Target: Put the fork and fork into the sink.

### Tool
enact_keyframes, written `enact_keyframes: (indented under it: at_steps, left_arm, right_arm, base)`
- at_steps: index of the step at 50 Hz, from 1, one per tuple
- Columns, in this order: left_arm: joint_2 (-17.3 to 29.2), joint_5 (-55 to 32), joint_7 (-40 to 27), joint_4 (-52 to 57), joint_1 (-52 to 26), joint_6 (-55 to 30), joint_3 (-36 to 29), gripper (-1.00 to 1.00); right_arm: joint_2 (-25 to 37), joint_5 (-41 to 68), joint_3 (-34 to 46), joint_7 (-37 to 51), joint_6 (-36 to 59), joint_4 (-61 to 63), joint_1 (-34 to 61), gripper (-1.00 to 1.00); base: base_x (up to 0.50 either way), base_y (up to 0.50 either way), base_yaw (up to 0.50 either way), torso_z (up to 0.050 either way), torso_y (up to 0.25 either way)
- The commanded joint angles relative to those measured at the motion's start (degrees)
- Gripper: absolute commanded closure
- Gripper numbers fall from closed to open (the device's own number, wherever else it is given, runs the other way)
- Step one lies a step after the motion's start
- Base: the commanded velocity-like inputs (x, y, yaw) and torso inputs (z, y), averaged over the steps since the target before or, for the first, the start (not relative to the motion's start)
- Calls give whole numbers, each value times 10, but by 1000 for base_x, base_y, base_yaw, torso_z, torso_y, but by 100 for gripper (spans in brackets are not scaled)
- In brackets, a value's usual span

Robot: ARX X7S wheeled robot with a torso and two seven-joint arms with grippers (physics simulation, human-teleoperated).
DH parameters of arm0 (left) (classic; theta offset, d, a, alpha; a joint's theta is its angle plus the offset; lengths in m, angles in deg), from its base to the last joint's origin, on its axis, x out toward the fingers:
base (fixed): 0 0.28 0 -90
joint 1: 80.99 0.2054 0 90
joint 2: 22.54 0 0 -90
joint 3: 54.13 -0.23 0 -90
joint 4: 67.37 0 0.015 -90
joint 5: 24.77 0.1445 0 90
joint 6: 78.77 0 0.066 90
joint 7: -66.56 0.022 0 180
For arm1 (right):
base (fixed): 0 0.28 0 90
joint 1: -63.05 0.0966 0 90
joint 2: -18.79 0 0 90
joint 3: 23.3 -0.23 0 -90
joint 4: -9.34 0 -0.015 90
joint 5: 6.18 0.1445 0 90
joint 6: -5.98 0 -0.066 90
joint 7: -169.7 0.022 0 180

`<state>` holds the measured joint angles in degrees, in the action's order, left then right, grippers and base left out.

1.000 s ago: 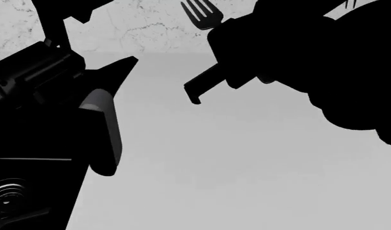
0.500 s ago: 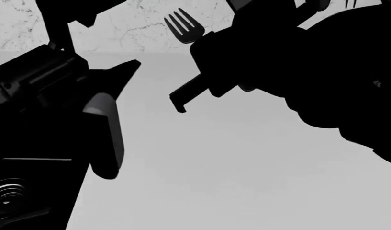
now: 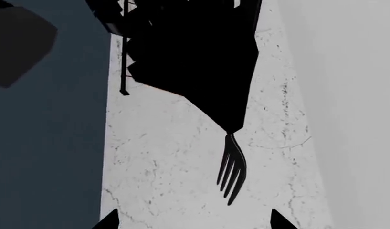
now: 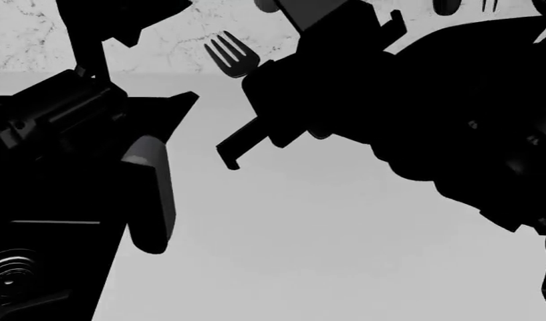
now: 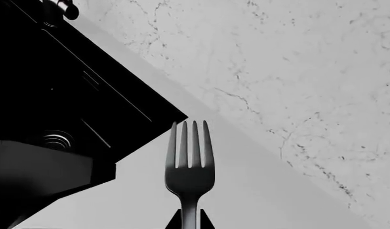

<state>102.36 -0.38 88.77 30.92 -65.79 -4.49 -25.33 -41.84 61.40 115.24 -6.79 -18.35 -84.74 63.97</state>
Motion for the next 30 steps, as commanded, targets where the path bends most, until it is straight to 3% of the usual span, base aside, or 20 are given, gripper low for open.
enact_keyframes:
  at_steps: [1,30]
  left_arm:
    - [-3,1,-2,-9,3,6,-5,-100]
    - [-7,20,-9,-37,8,17,-25,-100]
  right_arm:
    - [-4,0,2,-9,-6,6,-2,100]
    - [8,25,-7,2,3,44,0,100]
  base:
    - [0,0,0,0,0]
    - [0,0,0,0,0]
